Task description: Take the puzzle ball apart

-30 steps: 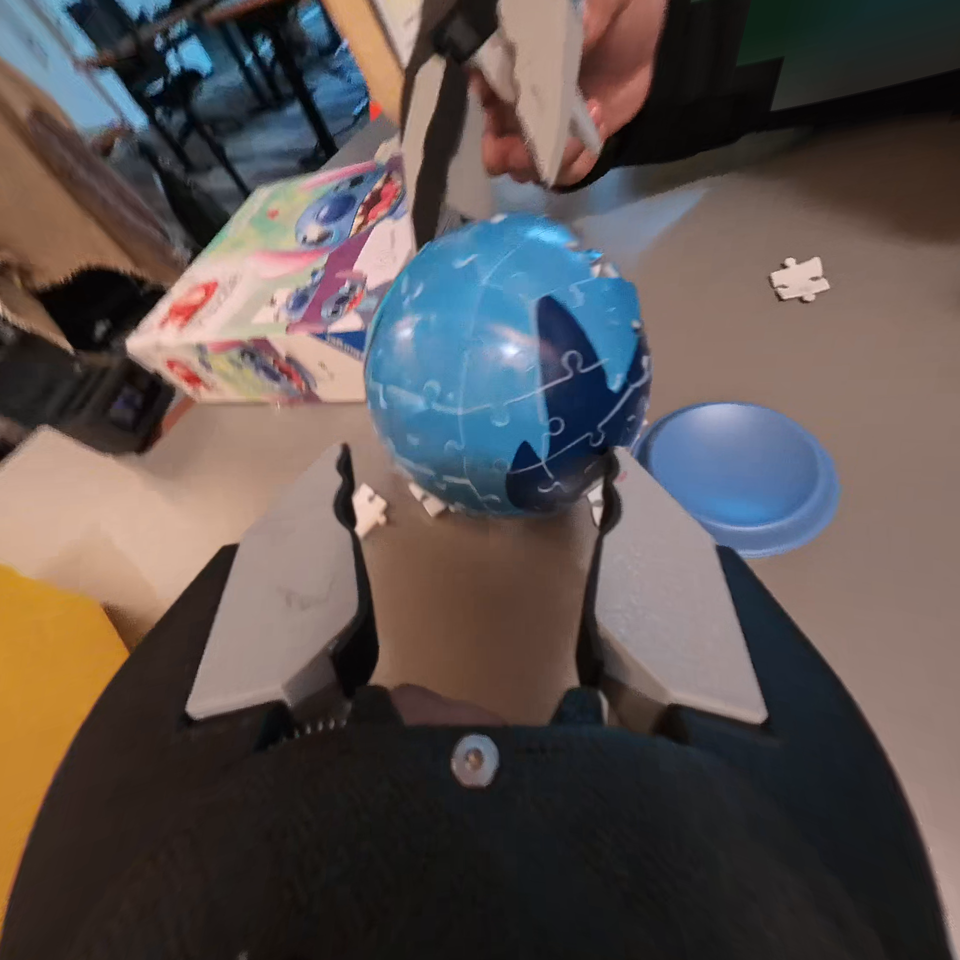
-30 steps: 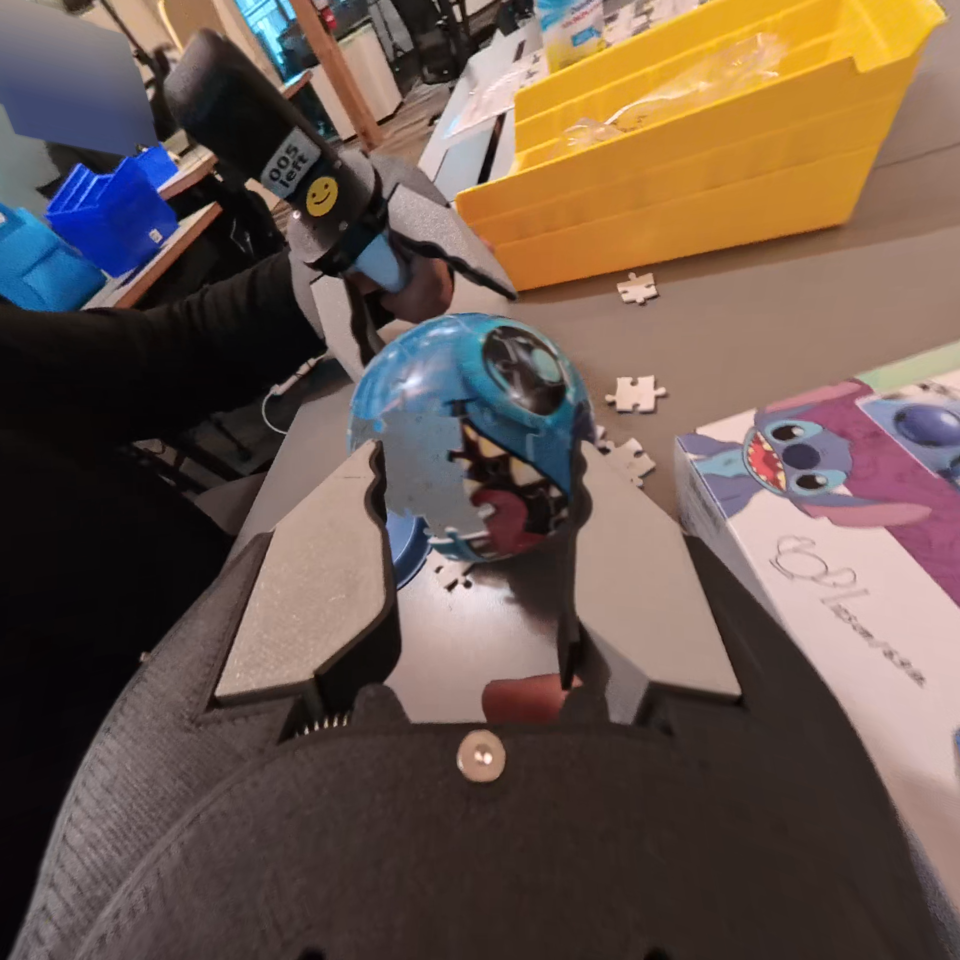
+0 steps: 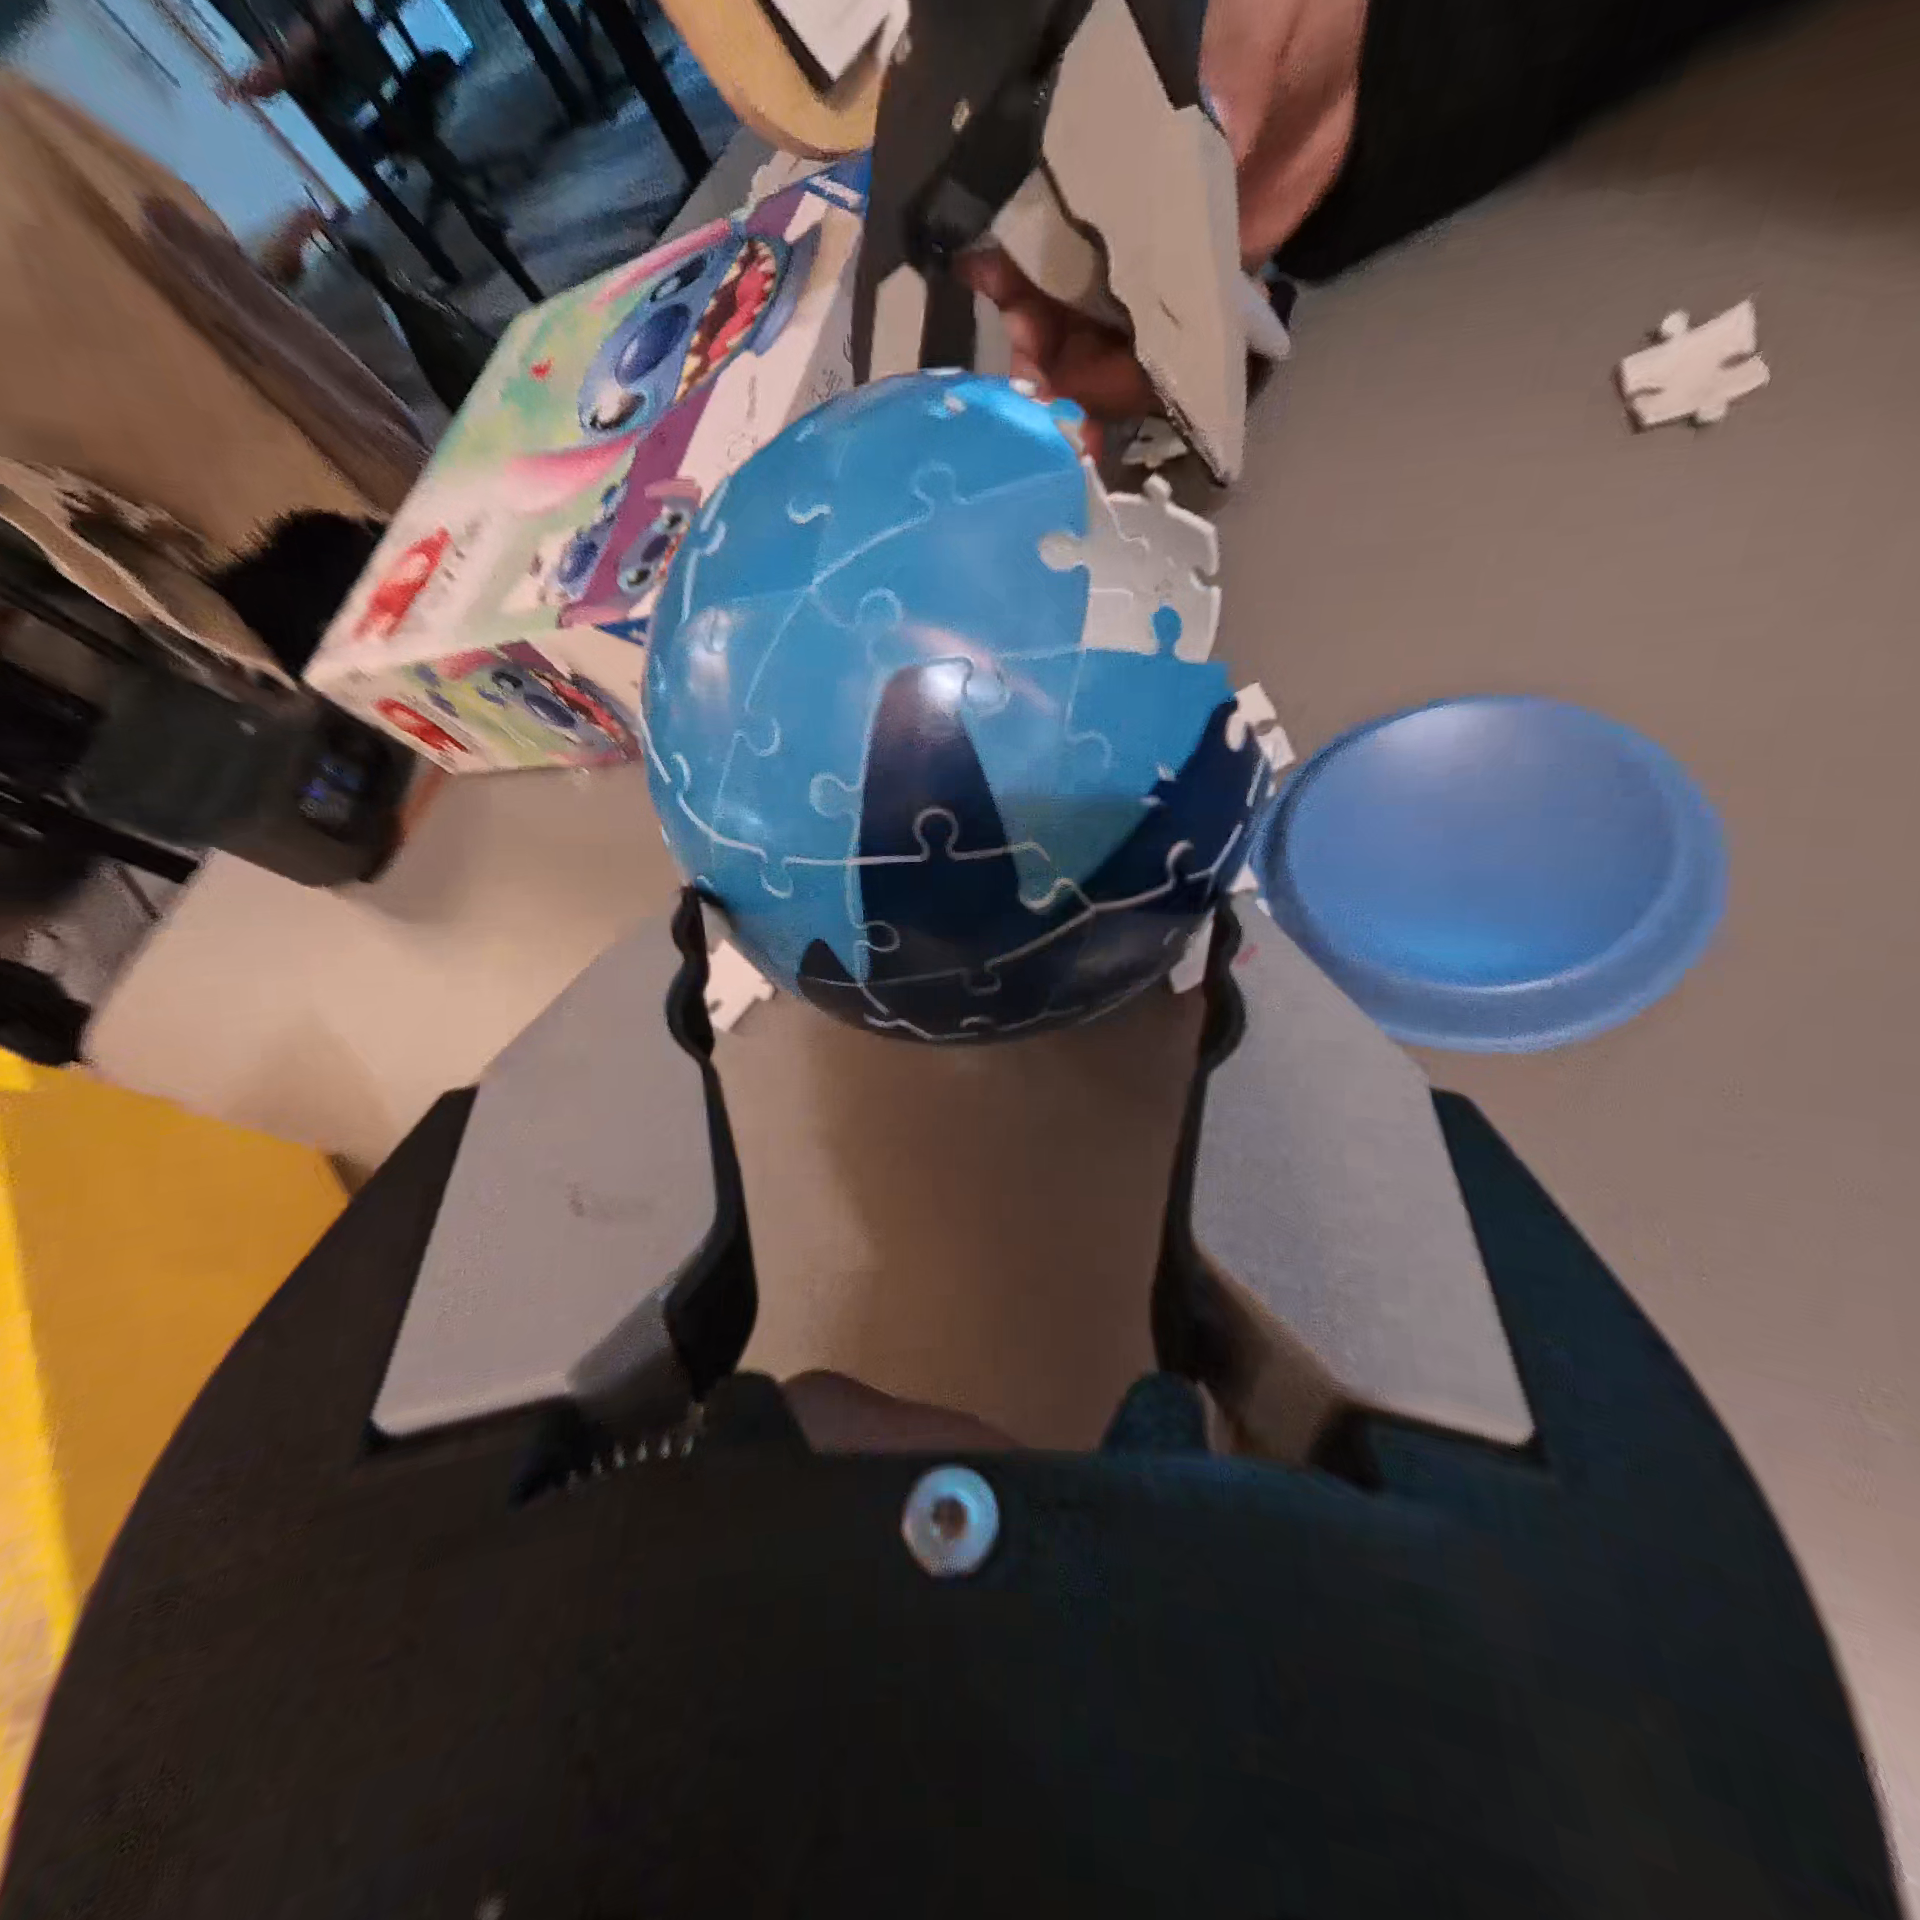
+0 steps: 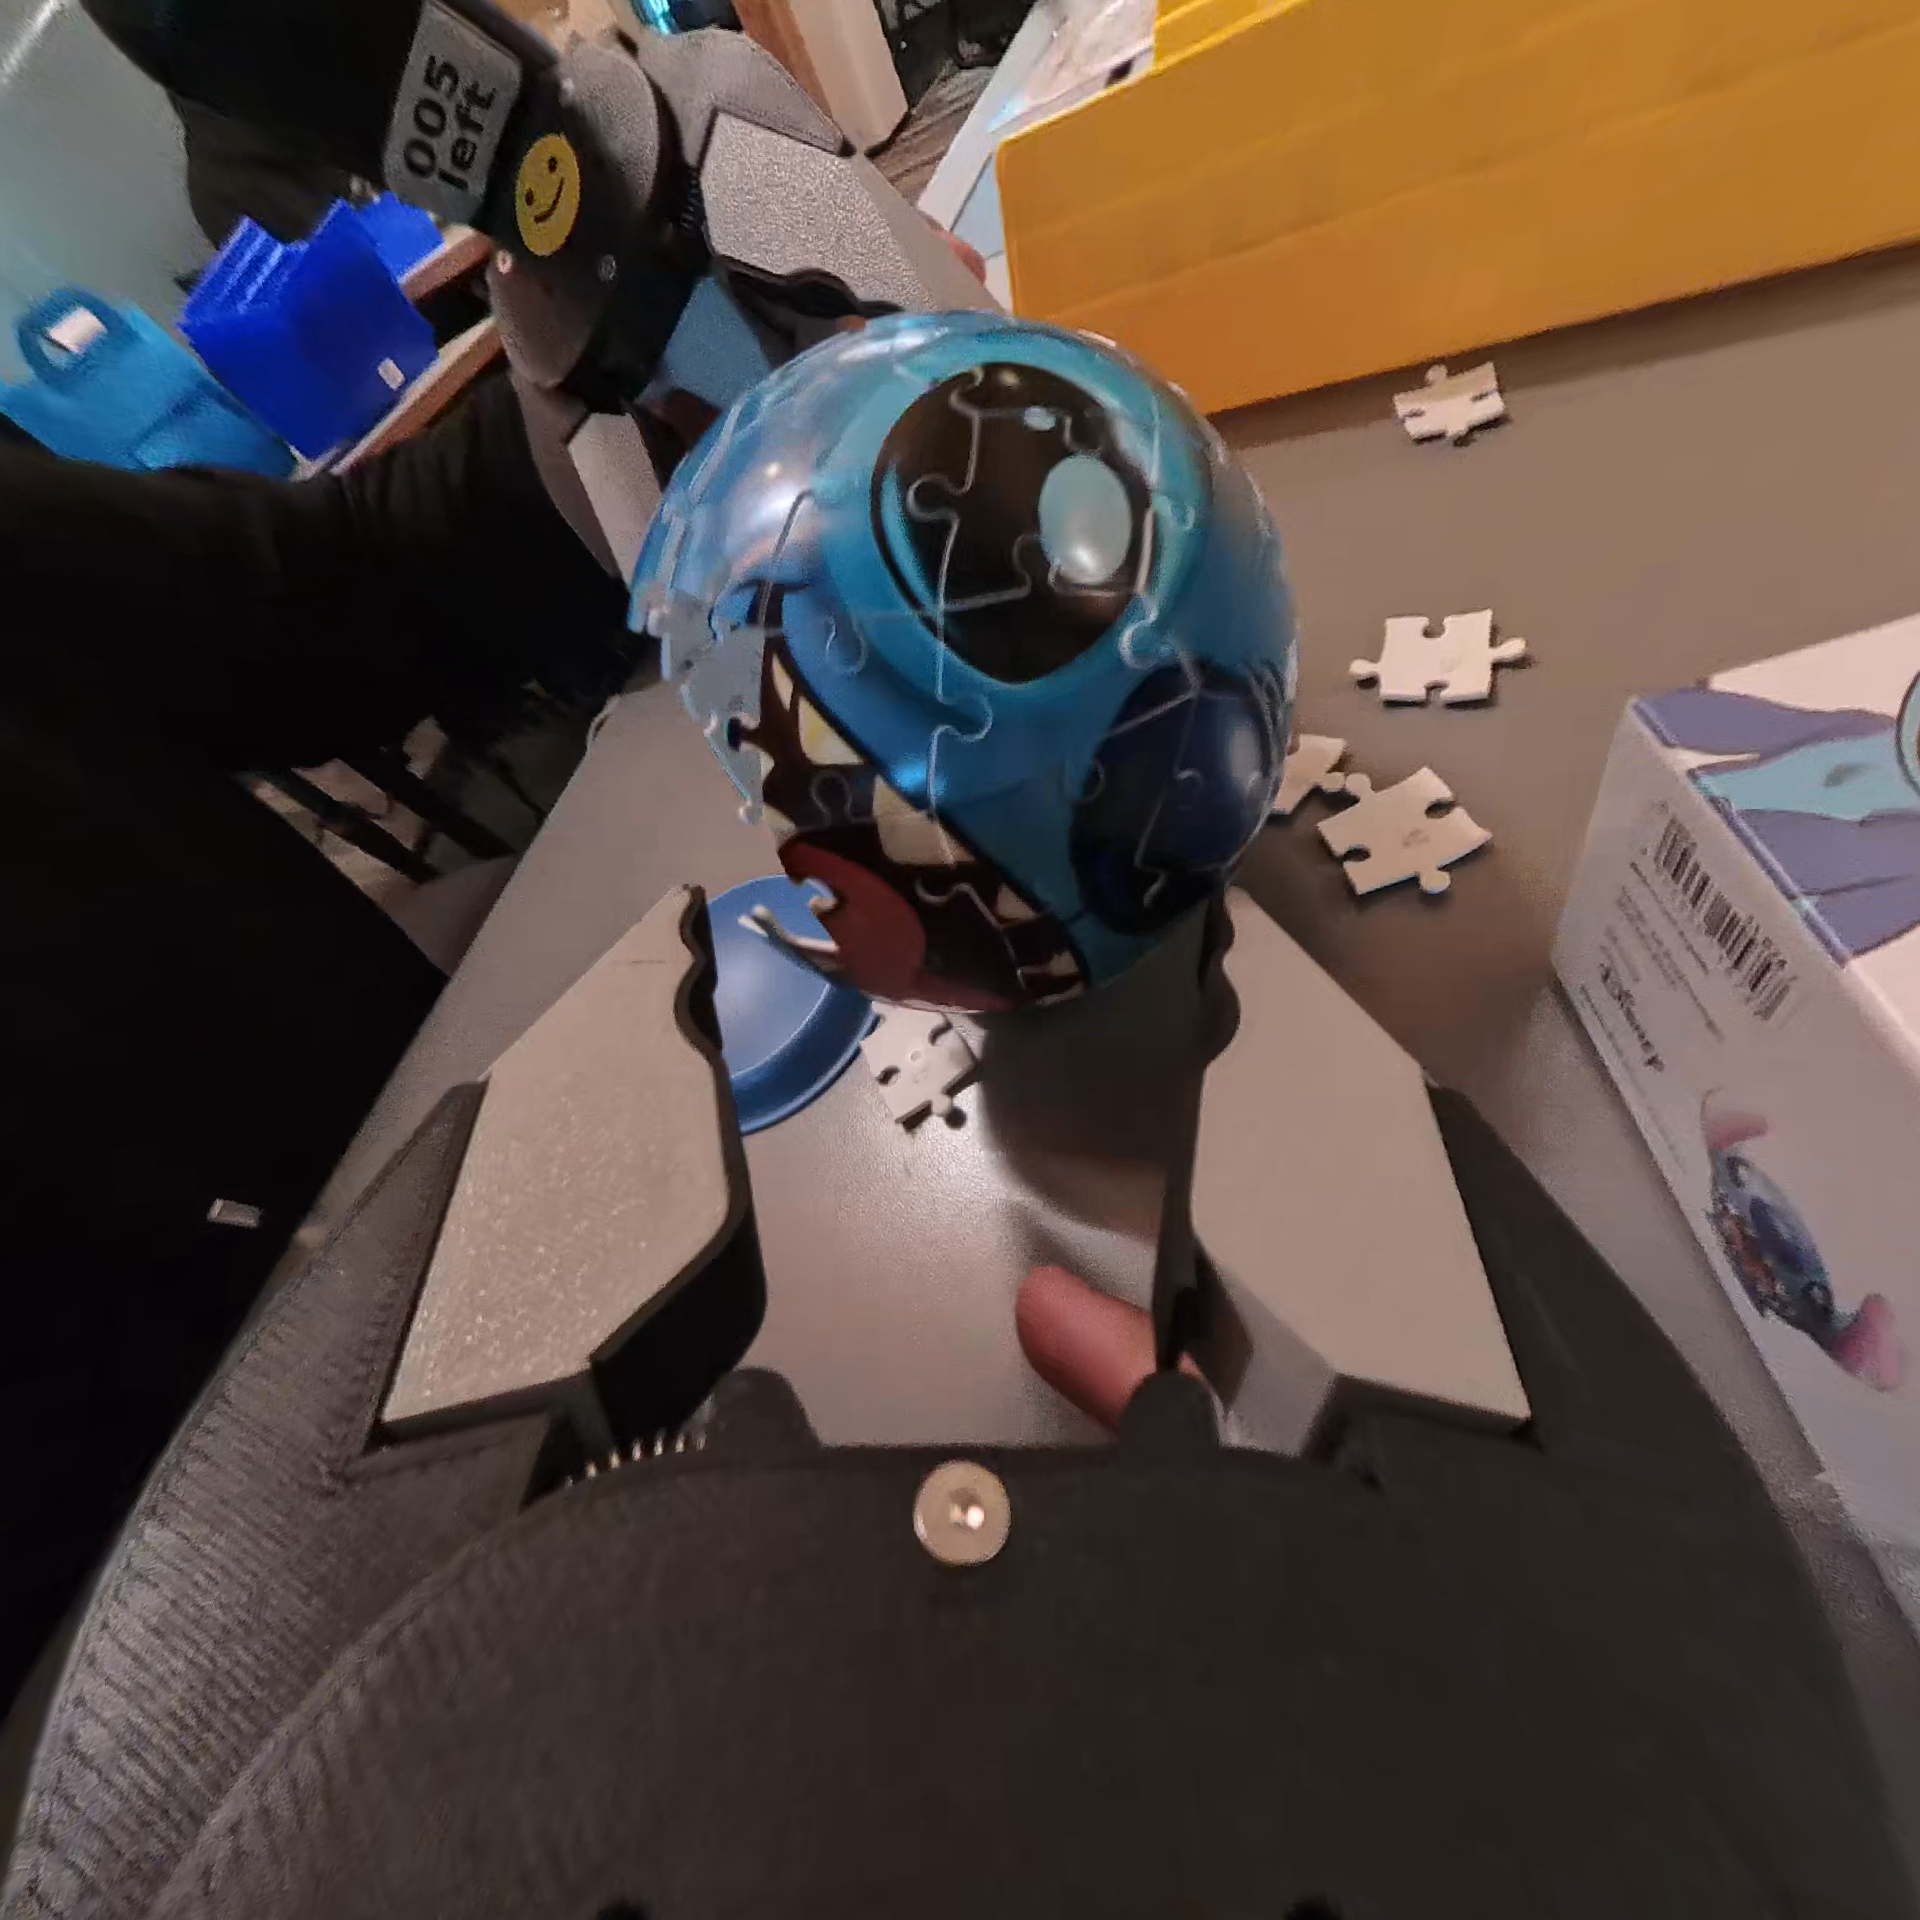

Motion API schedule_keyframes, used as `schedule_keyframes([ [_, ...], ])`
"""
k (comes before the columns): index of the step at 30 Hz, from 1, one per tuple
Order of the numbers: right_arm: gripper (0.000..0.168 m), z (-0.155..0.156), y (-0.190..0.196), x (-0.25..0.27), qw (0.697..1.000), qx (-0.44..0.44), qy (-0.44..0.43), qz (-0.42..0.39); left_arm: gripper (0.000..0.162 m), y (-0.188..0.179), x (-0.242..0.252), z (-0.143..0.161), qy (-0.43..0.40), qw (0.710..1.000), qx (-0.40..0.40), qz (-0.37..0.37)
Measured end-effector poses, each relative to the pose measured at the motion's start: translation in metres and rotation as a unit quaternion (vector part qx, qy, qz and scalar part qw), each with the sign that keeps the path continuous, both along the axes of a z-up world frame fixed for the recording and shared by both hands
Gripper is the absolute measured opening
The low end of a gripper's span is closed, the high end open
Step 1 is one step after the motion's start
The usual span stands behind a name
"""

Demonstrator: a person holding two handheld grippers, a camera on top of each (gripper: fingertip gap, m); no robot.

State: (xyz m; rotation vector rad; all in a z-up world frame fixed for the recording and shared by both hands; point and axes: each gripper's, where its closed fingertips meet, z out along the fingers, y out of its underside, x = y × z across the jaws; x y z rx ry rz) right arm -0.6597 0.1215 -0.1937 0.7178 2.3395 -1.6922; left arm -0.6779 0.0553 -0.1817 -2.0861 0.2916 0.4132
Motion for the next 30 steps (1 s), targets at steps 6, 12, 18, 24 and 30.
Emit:
schedule_keyframes([
  [6,0.088,0.015,0.004,0.008,0.998,-0.039,0.041,0.017,0.083,0.000,0.024,0.016,0.000,0.999,0.034,-0.043],
  [12,0.088,0.023,0.007,0.007,0.998,-0.043,0.038,0.024,0.086,-0.009,0.015,0.011,-0.106,0.993,0.048,-0.030],
  [18,0.085,0.012,0.004,-0.001,1.000,-0.019,0.021,0.009,0.097,-0.006,0.004,0.000,-0.141,0.990,0.032,-0.006],
  [24,0.081,0.014,0.006,-0.006,0.999,-0.029,-0.021,0.002,0.093,-0.015,-0.004,-0.003,-0.183,0.982,0.041,0.023],
  [30,0.084,0.009,0.000,-0.017,0.997,-0.033,-0.064,-0.012,0.098,-0.010,-0.015,-0.015,-0.230,0.970,0.029,0.081],
])
